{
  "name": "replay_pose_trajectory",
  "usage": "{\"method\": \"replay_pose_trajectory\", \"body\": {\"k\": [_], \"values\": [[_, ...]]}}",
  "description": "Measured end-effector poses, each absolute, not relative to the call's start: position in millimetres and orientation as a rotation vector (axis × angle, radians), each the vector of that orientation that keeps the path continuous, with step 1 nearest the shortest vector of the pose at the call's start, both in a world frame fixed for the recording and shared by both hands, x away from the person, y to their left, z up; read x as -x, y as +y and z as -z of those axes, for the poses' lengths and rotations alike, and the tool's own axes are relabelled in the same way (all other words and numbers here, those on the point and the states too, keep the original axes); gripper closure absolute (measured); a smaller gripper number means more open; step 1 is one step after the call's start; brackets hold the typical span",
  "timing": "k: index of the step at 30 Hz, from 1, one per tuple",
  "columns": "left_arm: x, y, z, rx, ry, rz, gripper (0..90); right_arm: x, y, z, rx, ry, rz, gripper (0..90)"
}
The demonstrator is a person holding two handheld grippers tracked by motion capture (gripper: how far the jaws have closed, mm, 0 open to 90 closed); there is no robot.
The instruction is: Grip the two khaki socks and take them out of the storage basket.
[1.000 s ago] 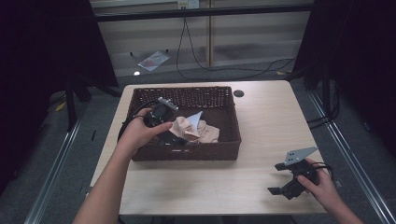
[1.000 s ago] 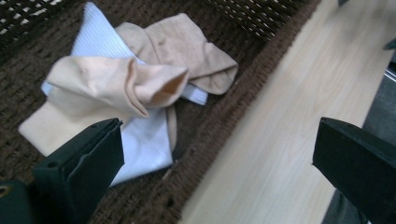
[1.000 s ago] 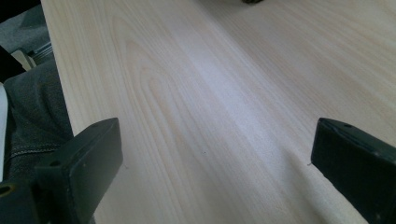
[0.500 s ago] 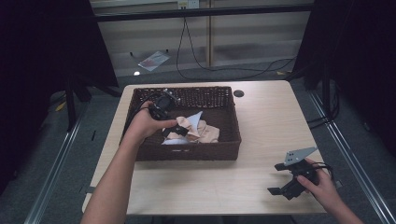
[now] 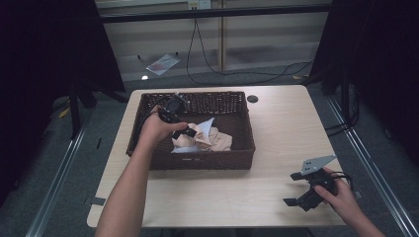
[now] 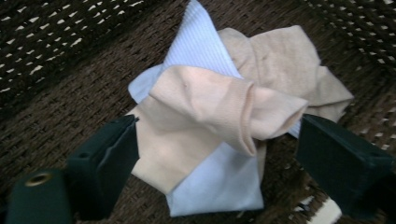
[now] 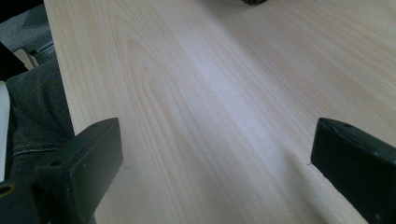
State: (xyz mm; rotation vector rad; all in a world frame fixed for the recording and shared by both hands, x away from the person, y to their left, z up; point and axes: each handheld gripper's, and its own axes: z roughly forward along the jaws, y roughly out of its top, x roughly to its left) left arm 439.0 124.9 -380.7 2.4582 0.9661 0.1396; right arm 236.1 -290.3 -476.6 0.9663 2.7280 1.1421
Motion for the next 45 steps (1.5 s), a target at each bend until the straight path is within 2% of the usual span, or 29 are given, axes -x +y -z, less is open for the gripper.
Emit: {"method": "replay_pose_trajectory", "body": {"k": [1,8,11,21,33,39,43,44,45], "values": [[-441.1,125.5,381.5,-2.477,0.941,-0.124,21.3,-236.1,-290.3,476.6,-0.965,2.729,-1.141,2.2],[-444.9,122.9,392.3,-2.473,0.914,-0.107,27.7,-236.2,-290.4,476.6,-0.964,2.730,-1.144,2.2],[-446.0,122.2,396.3,-2.464,0.921,-0.080,34.0,-236.2,-289.9,476.8,-0.968,2.734,-1.137,2.3],[-448.4,123.0,403.7,-2.455,0.965,-0.060,45.1,-236.3,-290.2,476.9,-0.961,2.736,-1.139,2.3],[-450.3,120.5,414.5,-2.432,0.979,-0.011,46.5,-236.3,-290.3,476.8,-0.957,2.737,-1.139,2.3],[-452.4,120.3,416.6,-2.440,0.994,0.019,61.7,-236.4,-290.3,476.8,-0.956,2.738,-1.137,2.3],[-453.4,122.1,416.3,-2.423,1.014,0.043,77.0,-236.4,-290.4,476.6,-0.959,2.736,-1.139,2.3],[-453.1,122.6,415.7,-2.415,1.021,0.043,77.0,-236.4,-290.4,476.6,-0.959,2.736,-1.139,2.3],[-453.3,123.4,414.2,-2.417,1.019,0.039,83.8,-236.3,-290.3,476.7,-0.956,2.737,-1.137,2.3]]}}
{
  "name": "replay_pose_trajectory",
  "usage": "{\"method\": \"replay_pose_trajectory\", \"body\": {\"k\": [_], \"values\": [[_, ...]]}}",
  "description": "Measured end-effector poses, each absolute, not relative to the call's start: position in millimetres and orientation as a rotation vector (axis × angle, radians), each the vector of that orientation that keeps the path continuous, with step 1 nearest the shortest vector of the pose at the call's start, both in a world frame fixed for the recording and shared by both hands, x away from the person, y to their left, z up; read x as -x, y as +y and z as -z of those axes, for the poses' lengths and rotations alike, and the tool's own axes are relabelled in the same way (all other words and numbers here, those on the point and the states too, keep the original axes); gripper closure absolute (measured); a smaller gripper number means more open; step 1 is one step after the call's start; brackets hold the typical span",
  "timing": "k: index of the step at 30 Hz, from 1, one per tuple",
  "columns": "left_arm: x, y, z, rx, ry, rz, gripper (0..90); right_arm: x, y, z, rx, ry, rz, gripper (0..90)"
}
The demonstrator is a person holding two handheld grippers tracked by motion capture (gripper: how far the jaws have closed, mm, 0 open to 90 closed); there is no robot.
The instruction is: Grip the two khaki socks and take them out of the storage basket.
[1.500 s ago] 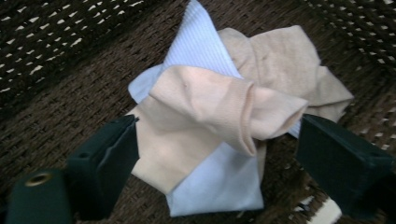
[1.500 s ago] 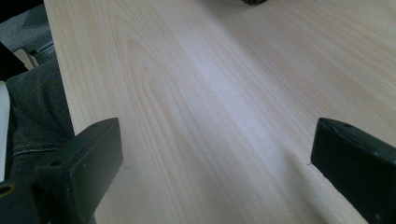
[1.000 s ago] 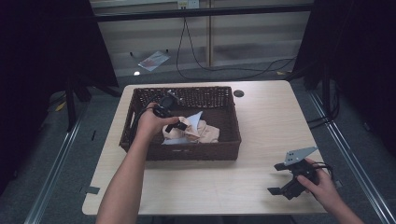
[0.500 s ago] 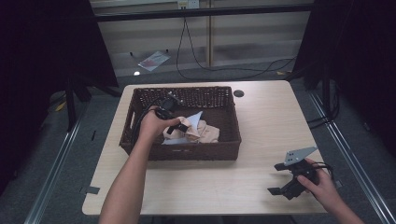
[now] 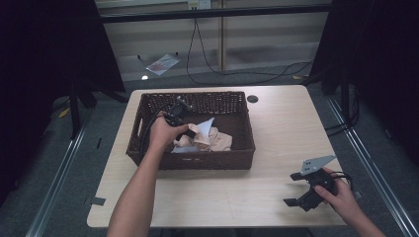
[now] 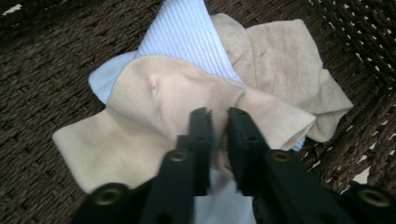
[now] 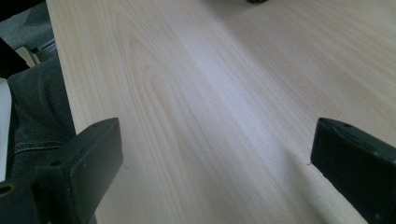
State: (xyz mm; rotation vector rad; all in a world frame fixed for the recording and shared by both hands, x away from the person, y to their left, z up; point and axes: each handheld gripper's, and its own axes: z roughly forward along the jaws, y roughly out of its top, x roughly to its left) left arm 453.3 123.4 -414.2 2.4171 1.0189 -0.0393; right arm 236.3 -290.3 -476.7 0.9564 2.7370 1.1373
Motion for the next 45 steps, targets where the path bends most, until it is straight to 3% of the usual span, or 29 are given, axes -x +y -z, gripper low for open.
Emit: {"method": "replay_pose_trajectory", "body": {"k": [10,27,45], "values": [[-451.5,135.3,391.7,-2.359,1.044,0.063,88.0,-236.3,-290.3,476.6,-0.958,2.738,-1.137,2.3],[-448.9,155.4,322.7,-2.342,1.131,0.082,88.9,-236.5,-290.9,476.1,-0.959,2.736,-1.156,2.3],[-440.9,162.9,258.8,-2.323,1.104,0.113,88.9,-236.8,-291.0,476.0,-0.958,2.736,-1.166,2.3]]}}
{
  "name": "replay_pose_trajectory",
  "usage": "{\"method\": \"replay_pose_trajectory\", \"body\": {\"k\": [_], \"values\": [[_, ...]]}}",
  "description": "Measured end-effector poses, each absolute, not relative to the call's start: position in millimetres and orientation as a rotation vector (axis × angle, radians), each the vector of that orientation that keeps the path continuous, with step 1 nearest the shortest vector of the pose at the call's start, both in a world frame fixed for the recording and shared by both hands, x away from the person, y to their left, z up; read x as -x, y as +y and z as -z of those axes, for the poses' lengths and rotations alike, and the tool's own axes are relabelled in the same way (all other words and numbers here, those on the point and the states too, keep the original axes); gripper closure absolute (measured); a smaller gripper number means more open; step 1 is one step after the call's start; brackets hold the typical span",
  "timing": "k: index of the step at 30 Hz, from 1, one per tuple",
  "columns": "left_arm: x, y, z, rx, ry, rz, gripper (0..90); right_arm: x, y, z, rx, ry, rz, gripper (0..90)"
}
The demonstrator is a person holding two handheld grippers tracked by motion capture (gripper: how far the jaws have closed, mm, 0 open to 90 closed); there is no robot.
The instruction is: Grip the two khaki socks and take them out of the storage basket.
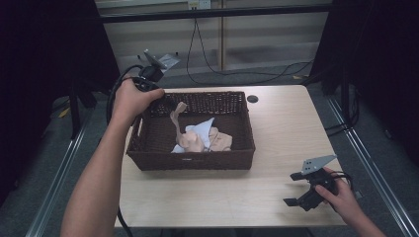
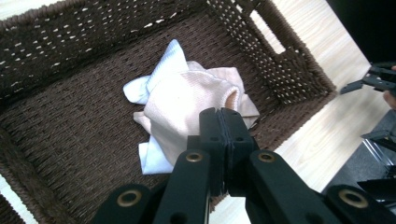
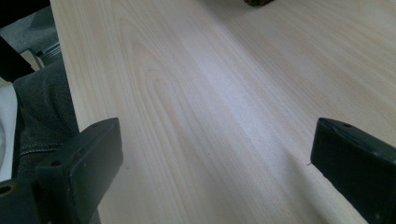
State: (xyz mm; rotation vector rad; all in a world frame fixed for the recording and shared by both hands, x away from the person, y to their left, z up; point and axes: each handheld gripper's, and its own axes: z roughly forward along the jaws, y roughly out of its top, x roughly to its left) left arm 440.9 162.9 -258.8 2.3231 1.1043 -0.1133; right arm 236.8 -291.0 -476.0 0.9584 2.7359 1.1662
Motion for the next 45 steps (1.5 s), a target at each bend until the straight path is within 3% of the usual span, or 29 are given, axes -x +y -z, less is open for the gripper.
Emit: {"method": "replay_pose_trajectory", "body": {"k": [27,45], "values": [[-413.0,158.0,193.8,-2.328,0.983,0.142,88.9,-236.1,-290.8,475.0,-0.964,2.741,-1.174,2.3],[-395.1,151.3,184.0,-2.374,0.907,0.210,88.8,-235.6,-290.2,474.6,-0.961,2.739,-1.172,2.3]]}}
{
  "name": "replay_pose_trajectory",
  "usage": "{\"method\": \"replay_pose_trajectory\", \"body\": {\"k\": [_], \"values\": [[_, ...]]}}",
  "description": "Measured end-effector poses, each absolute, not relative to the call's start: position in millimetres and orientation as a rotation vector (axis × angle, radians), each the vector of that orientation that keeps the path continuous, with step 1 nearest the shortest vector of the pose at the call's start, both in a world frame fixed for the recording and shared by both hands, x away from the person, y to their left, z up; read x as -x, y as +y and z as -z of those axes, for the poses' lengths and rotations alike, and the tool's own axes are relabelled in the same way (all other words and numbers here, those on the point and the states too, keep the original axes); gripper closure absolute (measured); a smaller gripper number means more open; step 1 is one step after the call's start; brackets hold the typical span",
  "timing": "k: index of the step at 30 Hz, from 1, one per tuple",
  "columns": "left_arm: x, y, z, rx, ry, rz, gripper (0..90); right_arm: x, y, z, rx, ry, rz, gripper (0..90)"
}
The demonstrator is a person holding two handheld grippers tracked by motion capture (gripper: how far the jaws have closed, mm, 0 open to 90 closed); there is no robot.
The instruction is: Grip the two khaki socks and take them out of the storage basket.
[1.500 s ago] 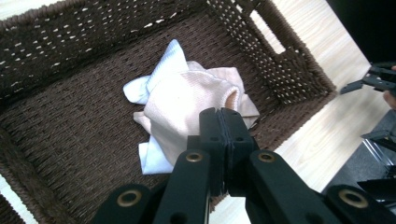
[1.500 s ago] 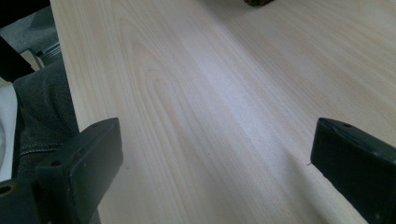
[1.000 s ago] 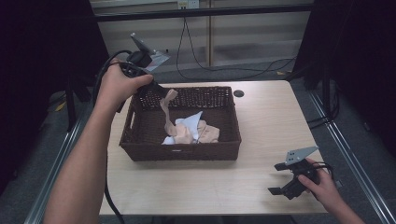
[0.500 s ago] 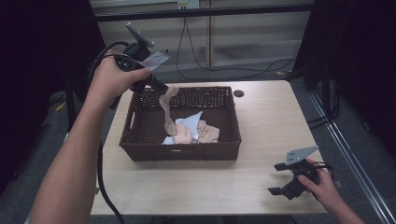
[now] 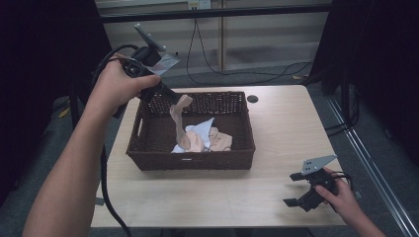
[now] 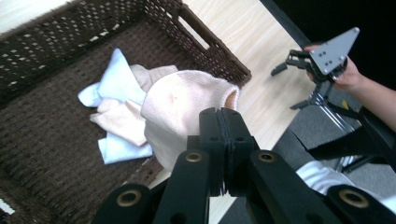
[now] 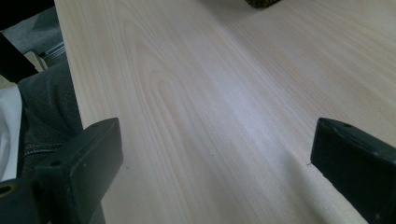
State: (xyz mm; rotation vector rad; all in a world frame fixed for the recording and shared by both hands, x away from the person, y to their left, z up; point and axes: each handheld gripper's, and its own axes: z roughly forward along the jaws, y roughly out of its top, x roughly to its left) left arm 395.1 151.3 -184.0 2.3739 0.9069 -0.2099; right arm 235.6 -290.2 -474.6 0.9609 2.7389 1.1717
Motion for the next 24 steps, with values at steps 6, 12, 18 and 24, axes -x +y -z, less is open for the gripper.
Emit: {"method": "replay_pose_trajectory", "body": {"k": [6,12,18,24], "values": [[-389.1,147.3,184.1,-2.396,0.879,0.222,88.7,-235.6,-290.2,474.6,-0.959,2.738,-1.174,2.3],[-381.7,142.8,187.1,-2.405,0.843,0.235,88.5,-235.4,-290.2,474.5,-0.960,2.737,-1.179,2.3],[-374.9,138.7,193.2,-2.418,0.803,0.244,88.4,-235.1,-290.2,474.4,-0.960,2.737,-1.181,2.3],[-369.3,135.9,202.5,-2.422,0.769,0.249,88.2,-235.0,-289.9,474.5,-0.959,2.740,-1.177,2.3]]}}
